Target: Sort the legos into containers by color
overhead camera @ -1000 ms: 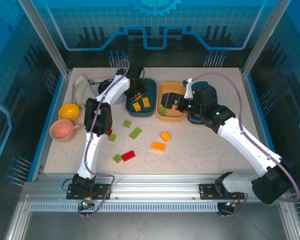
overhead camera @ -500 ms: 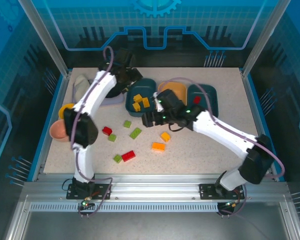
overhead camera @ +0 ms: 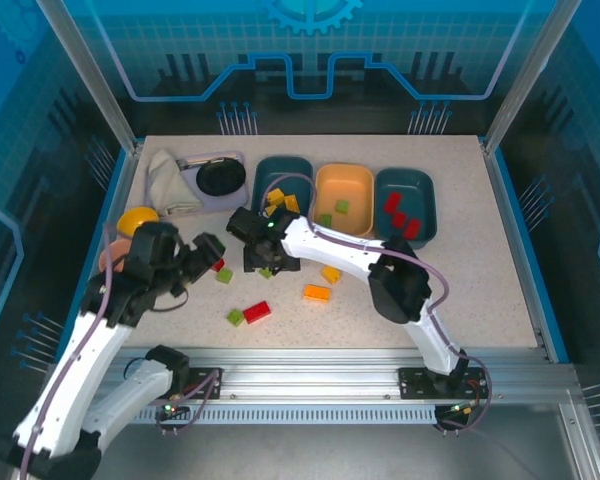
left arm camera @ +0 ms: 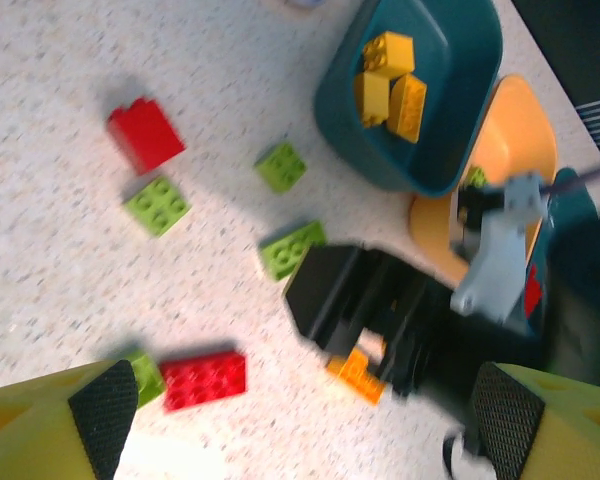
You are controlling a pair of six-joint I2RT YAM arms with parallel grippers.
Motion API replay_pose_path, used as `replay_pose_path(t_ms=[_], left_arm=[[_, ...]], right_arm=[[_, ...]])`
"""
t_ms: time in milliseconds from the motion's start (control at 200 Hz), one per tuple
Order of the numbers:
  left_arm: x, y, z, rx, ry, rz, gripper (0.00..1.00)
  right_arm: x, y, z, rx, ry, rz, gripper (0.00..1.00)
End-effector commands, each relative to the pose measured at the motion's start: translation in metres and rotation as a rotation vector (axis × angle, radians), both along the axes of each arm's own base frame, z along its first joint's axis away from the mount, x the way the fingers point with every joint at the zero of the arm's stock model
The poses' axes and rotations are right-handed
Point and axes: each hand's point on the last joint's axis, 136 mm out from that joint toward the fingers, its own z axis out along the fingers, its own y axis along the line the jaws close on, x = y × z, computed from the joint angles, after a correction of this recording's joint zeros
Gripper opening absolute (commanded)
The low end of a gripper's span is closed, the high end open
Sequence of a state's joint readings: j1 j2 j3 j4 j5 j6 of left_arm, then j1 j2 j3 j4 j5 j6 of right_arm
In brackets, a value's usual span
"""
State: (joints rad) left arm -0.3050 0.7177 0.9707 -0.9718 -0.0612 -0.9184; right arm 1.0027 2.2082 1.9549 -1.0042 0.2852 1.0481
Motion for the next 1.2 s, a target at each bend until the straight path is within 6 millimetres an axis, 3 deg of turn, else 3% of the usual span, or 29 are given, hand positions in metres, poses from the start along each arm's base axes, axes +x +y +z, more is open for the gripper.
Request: replay_pose_path(t_ms=[0, 205, 420, 535, 805, 885, 1005, 1020, 1080, 1195], left_arm=[[-0.033, 0.005, -0.005, -0.03, 0.02, -0.003, 0.91], [-0.053, 0.007, 0.007, -0.039, -0.018, -0.042, 0.91], [-0.06, 0.005, 0.015, -0.04, -0.03, -0.08, 0.91], [-0.062, 0.004, 0.015, -0.038, -0.023, -0.093, 0.91], [-0.06, -0.002, 0.017, -0.056, -0.031, -0.117, 0.9], [-0.059, -0.006, 0.015, -0.069, -0.032, -0.132, 0.9], [-0.054, -0.013, 0.014, -0.097, -0.035, -0.152, 0.9], [-0.054, -0.014, 0.014, -0.101, -0.037, -0.157, 0.9], [-0.048, -0.02, 0.017, -0.12, -0.044, -0.177, 0.9], [-0.029, -0.037, 0.023, -0.159, -0.053, -0.23, 0.89]], right_arm=[[0.001, -0.014, -0.012, -0.089, 0.016, -0.177, 0.84], [0.02, -0.004, -0.038, -0.1, 0.0, -0.237, 0.82], [0.021, -0.005, -0.063, -0.123, 0.035, -0.283, 0.77], [0.025, -0.001, -0.074, -0.104, 0.033, -0.276, 0.68], [0.023, -0.005, -0.086, -0.092, 0.045, -0.245, 0.31], [0.023, -0.008, -0.08, -0.077, 0.034, -0.223, 0.24], [0.02, -0.015, -0.06, -0.068, 0.003, -0.188, 0.22], [0.021, -0.015, -0.046, -0.048, -0.015, -0.182, 0.22], [0.022, -0.021, -0.022, -0.036, -0.059, -0.164, 0.22], [0.024, -0.05, 0.028, -0.027, -0.145, -0.132, 0.23]])
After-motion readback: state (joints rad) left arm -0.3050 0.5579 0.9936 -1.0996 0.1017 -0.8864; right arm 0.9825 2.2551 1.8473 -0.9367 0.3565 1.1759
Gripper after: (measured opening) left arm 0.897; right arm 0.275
